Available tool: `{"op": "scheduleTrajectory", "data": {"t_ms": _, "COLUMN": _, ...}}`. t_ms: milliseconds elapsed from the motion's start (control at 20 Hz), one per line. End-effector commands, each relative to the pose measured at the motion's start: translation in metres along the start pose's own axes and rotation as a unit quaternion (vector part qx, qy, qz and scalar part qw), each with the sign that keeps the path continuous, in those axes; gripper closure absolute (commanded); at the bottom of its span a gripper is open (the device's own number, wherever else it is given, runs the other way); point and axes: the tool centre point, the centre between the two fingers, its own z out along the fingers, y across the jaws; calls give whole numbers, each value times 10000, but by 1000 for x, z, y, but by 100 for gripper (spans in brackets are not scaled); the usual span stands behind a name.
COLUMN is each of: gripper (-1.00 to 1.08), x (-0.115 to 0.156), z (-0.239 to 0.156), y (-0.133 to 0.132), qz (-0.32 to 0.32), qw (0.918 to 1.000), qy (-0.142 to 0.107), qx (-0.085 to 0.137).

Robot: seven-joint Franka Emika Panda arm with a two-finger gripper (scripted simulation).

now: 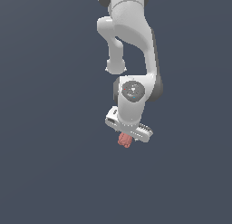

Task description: Pick up the object and move it to a goal position.

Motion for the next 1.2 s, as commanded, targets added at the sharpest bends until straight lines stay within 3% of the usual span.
{"op": "scheduleTrajectory", "data": {"t_ms": 0, "gripper": -92, "x": 0, "z": 5, "y": 0, "qz": 3, "qw": 10000, "qy": -2, "qx": -2}}
{"op": "scheduleTrajectory", "data": {"t_ms": 400, "gripper": -92, "x": -1, "z": 42, "y": 1, "qz": 21, "qw": 10000, "qy": 1, "qx": 0}}
{"op": "scheduleTrajectory", "data": {"t_ms": 700, "gripper": -92, "x": 0, "z": 49, "y": 0, "qz": 24, "qw": 10000, "qy": 1, "qx": 0}}
{"op": "scheduleTrajectory", "data": {"t_ms": 750, "gripper": 108, "x": 0, "z": 49, "y": 0, "qz": 24, "qw": 10000, "qy": 1, "qx": 0}}
{"op": "scheduleTrajectory", "data": {"t_ms": 1150, "gripper": 108, "x": 0, "z": 49, "y": 0, "qz": 24, "qw": 10000, "qy": 1, "qx": 0}}
